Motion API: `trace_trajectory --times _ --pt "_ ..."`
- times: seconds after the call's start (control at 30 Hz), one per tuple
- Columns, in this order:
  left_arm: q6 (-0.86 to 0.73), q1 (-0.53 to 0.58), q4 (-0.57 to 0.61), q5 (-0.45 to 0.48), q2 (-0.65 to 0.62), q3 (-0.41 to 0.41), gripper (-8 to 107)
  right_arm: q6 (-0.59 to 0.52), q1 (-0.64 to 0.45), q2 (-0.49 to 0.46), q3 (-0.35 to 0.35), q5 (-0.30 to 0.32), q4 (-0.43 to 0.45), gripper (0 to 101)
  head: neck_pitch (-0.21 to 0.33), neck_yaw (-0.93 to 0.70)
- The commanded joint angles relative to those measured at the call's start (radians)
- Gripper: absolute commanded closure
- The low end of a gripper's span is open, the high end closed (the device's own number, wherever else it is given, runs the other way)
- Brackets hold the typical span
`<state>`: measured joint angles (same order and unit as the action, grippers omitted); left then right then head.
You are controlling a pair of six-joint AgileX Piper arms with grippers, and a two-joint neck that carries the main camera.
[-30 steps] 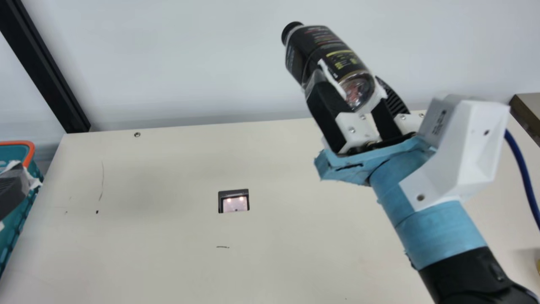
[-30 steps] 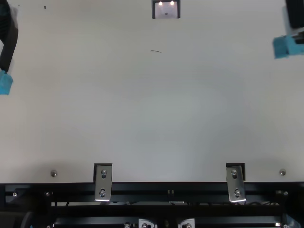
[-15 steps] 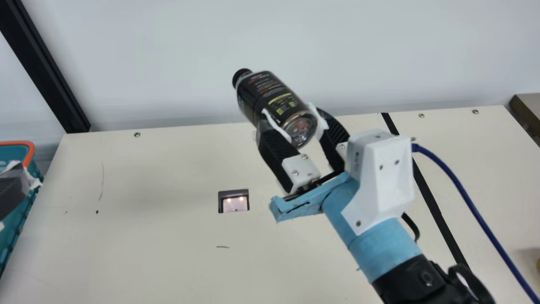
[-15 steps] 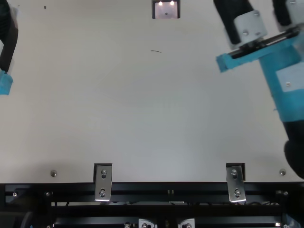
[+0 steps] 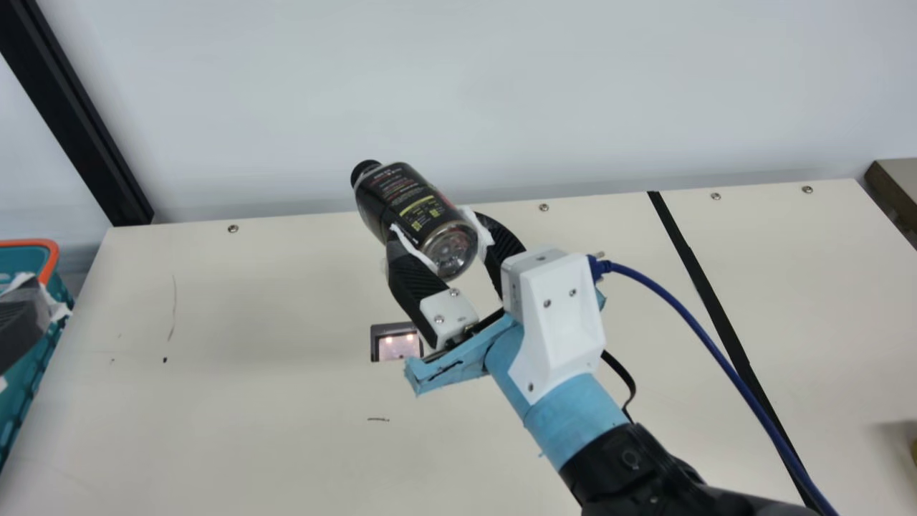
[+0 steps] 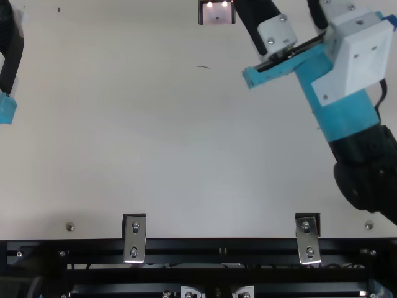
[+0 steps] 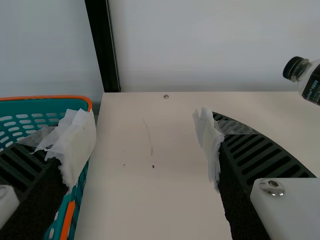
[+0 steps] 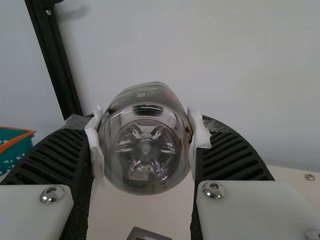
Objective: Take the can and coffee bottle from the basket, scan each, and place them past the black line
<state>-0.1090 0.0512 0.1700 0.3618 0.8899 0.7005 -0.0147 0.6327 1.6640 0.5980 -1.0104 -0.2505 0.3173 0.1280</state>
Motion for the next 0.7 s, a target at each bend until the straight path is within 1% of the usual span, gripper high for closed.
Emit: trace_trajectory --times 0.0,0.27,0.67 --pt "0.000 0.000 0.000 0.000 0.000 0.000 9 -0.004 0.004 0.021 0.009 -0.007 0.004 101 0.000 0.009" --pt "0.000 0.000 0.000 0.000 0.000 0.000 9 -0.009 0.019 0.087 0.049 -0.027 0.010 101 0.000 0.009" --pt "0.000 0.000 0.000 0.000 0.000 0.000 9 -0.010 0.036 0.165 0.100 -0.044 -0.003 101 0.000 0.009"
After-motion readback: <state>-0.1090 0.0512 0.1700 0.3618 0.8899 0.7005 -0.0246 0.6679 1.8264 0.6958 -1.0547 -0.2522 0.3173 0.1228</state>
